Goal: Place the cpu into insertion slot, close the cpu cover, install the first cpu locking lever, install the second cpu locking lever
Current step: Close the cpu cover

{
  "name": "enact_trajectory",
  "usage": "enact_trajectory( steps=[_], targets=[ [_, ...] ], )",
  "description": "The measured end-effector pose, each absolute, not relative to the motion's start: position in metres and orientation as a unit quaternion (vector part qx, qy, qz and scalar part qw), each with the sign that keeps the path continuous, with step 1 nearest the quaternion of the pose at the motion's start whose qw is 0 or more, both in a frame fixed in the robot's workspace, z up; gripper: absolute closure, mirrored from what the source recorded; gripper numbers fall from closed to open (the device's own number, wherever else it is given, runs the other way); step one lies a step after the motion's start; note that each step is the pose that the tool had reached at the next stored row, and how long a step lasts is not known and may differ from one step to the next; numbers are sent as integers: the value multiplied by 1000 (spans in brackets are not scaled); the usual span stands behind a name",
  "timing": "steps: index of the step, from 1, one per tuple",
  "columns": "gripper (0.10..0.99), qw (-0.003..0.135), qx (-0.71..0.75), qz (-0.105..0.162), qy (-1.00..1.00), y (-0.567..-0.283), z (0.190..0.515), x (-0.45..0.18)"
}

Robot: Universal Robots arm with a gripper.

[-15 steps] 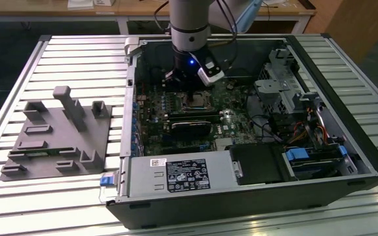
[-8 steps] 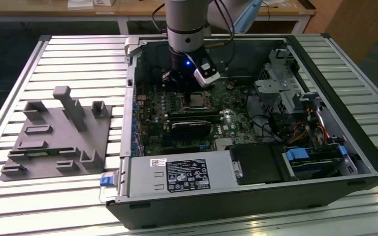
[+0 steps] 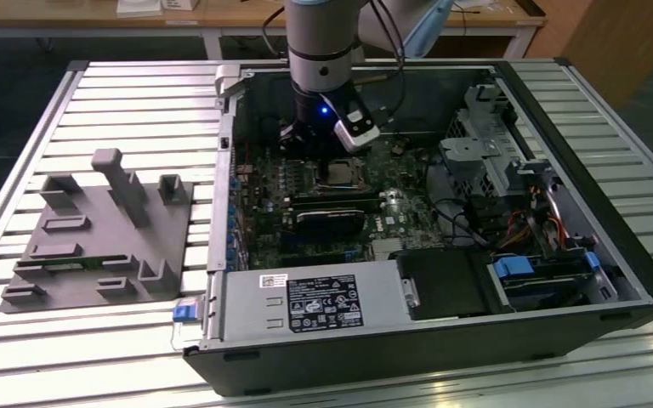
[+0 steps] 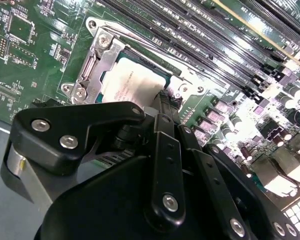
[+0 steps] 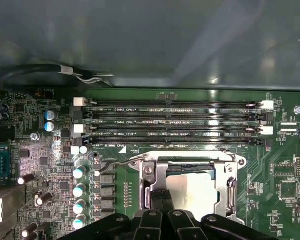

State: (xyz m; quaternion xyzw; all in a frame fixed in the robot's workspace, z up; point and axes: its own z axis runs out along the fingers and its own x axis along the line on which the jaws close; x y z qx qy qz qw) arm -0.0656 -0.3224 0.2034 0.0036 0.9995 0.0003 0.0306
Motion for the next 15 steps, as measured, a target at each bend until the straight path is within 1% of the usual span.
enact_trajectory(
  steps=[4, 15],
  targets=[
    [980, 31, 4, 9, 999, -323, 203, -66],
    [980, 30, 4, 20, 999, -323, 200, -67]
  ],
)
